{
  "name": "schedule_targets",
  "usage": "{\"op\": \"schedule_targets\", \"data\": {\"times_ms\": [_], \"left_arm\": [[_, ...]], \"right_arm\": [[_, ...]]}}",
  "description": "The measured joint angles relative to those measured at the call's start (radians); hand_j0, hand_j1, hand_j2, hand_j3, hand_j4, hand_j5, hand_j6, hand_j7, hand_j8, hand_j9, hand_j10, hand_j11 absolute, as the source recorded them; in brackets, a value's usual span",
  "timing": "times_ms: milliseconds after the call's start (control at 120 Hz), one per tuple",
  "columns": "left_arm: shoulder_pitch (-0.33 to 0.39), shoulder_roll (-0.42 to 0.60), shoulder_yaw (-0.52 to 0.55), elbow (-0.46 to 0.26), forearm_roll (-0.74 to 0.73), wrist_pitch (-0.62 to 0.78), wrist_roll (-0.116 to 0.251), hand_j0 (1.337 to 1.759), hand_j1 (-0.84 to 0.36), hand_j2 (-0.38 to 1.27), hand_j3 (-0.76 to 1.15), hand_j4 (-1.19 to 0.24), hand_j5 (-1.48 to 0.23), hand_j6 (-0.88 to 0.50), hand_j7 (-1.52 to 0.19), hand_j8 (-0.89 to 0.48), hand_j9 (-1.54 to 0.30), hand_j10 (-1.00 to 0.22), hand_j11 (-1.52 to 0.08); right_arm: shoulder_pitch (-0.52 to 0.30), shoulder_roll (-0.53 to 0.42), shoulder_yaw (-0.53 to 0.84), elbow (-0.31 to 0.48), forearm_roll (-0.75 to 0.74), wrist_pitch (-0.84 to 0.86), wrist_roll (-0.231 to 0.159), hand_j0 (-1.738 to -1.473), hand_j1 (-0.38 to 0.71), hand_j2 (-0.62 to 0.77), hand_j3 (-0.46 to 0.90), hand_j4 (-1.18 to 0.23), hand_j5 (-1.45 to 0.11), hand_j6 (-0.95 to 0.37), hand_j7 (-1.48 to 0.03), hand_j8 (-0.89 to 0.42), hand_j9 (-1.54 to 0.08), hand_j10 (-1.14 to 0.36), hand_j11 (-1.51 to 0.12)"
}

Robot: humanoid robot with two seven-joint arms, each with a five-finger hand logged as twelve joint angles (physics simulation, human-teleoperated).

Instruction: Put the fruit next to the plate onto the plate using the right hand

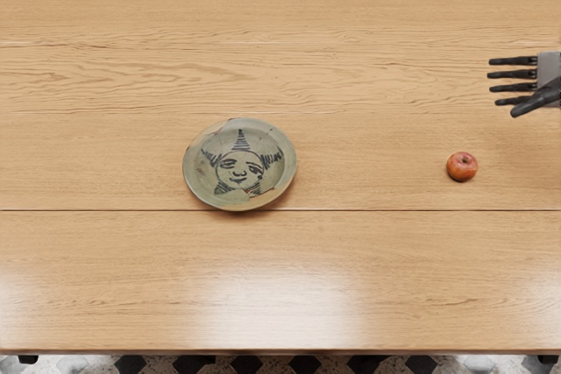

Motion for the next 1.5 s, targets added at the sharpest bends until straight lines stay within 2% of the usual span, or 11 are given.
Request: {"op": "schedule_targets", "data": {"times_ms": [258,308,392,483,575,667,792,892,1033,1158,1500], "left_arm": [[0.0,0.0,0.0,0.0,0.0,0.0,0.0,1.658,0.34,0.0,0.0,-0.01,-0.01,-0.01,-0.01,-0.01,-0.01,-0.01,-0.01],[0.0,0.0,0.0,0.0,0.0,0.0,0.0,1.658,0.34,0.0,0.0,-0.01,-0.01,-0.01,-0.01,-0.01,-0.01,-0.01,-0.01],[0.0,0.0,0.0,0.0,0.0,0.0,0.0,1.658,0.34,0.0,0.0,-0.01,-0.01,-0.01,-0.01,-0.01,-0.01,-0.01,-0.01],[0.0,0.0,-0.001,0.0,0.0,0.0,0.0,1.658,0.34,0.0,0.0,-0.01,-0.01,-0.01,-0.01,-0.01,-0.01,-0.01,-0.01],[0.0,0.0,-0.001,0.0,0.0,0.0,0.0,1.658,0.34,0.0,0.0,-0.01,-0.01,-0.01,-0.01,-0.01,-0.01,-0.01,-0.01],[0.0,0.0,-0.001,0.0,0.0,0.0,0.0,1.658,0.34,0.0,0.0,-0.01,-0.01,-0.01,-0.01,-0.01,-0.01,-0.01,-0.01],[0.0,0.0,0.0,0.0,0.0,0.0,0.0,1.658,0.34,0.0,0.0,-0.01,-0.01,-0.01,-0.01,-0.01,-0.01,-0.01,-0.01],[0.0,0.0,0.0,0.0,0.0,0.0,0.0,1.658,0.34,0.0,0.0,-0.01,-0.01,-0.01,-0.01,-0.01,-0.01,-0.01,-0.01],[0.0,0.0,0.0,0.0,0.0,0.0,0.0,1.658,0.34,0.0,0.0,-0.01,-0.01,-0.01,-0.01,-0.01,-0.01,-0.01,-0.01],[0.0,0.0,0.0,0.0,0.0,0.0,0.0,1.658,0.34,0.0,0.0,-0.01,-0.01,-0.01,-0.01,-0.01,-0.01,-0.01,-0.01],[0.0,0.0,0.0,0.0,0.0,0.0,0.0,1.658,0.34,0.0,0.0,-0.01,-0.01,-0.01,-0.01,-0.01,-0.01,-0.01,-0.01]], "right_arm": [[0.051,0.07,0.005,0.034,-0.067,0.0,0.0,-1.658,-0.35,0.0,0.0,0.0,0.0,0.0,0.0,0.0,0.0,0.0,0.0],[0.063,0.043,0.007,0.116,-0.142,0.0,0.0,-1.658,-0.34,0.0,0.0,-0.01,-0.01,-0.01,-0.01,-0.01,-0.01,-0.01,-0.01],[0.075,-0.065,0.008,0.387,-0.3,-0.021,0.0,-1.658,-0.33,0.0,0.0,-0.02,-0.02,-0.02,-0.02,-0.02,-0.02,-0.02,-0.02],[0.077,-0.151,0.004,0.639,-0.471,-0.197,0.0,-1.658,-0.32,0.0,0.0,-0.02,-0.03,-0.02,-0.03,-0.02,-0.03,-0.02,-0.03],[0.07,-0.161,-0.037,0.789,-0.643,-0.472,0.0,-1.658,-0.32,-0.01,0.0,-0.03,-0.04,-0.03,-0.04,-0.03,-0.04,-0.03,-0.04],[0.066,-0.135,-0.162,0.863,-0.802,-0.76,0.0,-1.658,-0.31,-0.01,0.0,-0.04,-0.04,-0.04,-0.04,-0.04,-0.04,-0.04,-0.04],[0.064,-0.088,-0.338,0.893,-0.907,-1.069,0.0,-1.658,-0.31,-0.01,0.0,-0.04,-0.05,-0.04,-0.05,-0.04,-0.05,-0.04,-0.05],[0.067,0.039,-0.445,0.836,-0.935,-1.164,0.0,-1.658,-0.3,-0.01,0.0,-0.04,-0.05,-0.04,-0.05,-0.04,-0.05,-0.04,-0.05],[0.085,0.121,-0.614,0.788,-0.948,-1.208,0.0,-1.658,-0.3,-0.01,0.0,-0.05,-0.06,-0.05,-0.06,-0.05,-0.06,-0.05,-0.06],[0.111,0.148,-0.686,0.768,-0.946,-1.218,0.0,-1.658,-0.27,-0.01,0.0,-0.07,-0.09,-0.07,-0.09,-0.07,-0.09,-0.07,-0.09],[0.138,0.18,-0.744,0.728,-0.937,-1.222,0.0,-1.658,0.01,-0.06,0.0,-0.3,-0.39,-0.3,-0.39,-0.3,-0.39,-0.3,-0.39]]}}
